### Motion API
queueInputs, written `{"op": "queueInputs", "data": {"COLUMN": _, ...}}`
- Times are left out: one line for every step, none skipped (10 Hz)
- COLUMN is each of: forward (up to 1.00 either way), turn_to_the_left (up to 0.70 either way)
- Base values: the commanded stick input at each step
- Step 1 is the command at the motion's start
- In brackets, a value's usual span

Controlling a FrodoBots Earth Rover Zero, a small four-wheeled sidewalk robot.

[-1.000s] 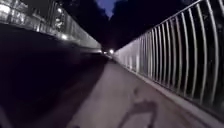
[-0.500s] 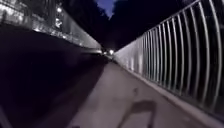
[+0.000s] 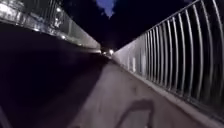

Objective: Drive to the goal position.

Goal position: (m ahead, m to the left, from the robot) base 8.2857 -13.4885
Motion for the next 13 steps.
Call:
{"op": "queueInputs", "data": {"forward": 0.70, "turn_to_the_left": 0.00}}
{"op": "queueInputs", "data": {"forward": 0.70, "turn_to_the_left": 0.00}}
{"op": "queueInputs", "data": {"forward": 0.70, "turn_to_the_left": 0.00}}
{"op": "queueInputs", "data": {"forward": 0.70, "turn_to_the_left": 0.00}}
{"op": "queueInputs", "data": {"forward": 0.70, "turn_to_the_left": 0.00}}
{"op": "queueInputs", "data": {"forward": 0.70, "turn_to_the_left": 0.00}}
{"op": "queueInputs", "data": {"forward": 0.70, "turn_to_the_left": 0.00}}
{"op": "queueInputs", "data": {"forward": 0.70, "turn_to_the_left": 0.00}}
{"op": "queueInputs", "data": {"forward": 0.70, "turn_to_the_left": 0.00}}
{"op": "queueInputs", "data": {"forward": 0.70, "turn_to_the_left": 0.00}}
{"op": "queueInputs", "data": {"forward": 0.70, "turn_to_the_left": 0.00}}
{"op": "queueInputs", "data": {"forward": 0.70, "turn_to_the_left": 0.00}}
{"op": "queueInputs", "data": {"forward": 0.70, "turn_to_the_left": 0.00}}
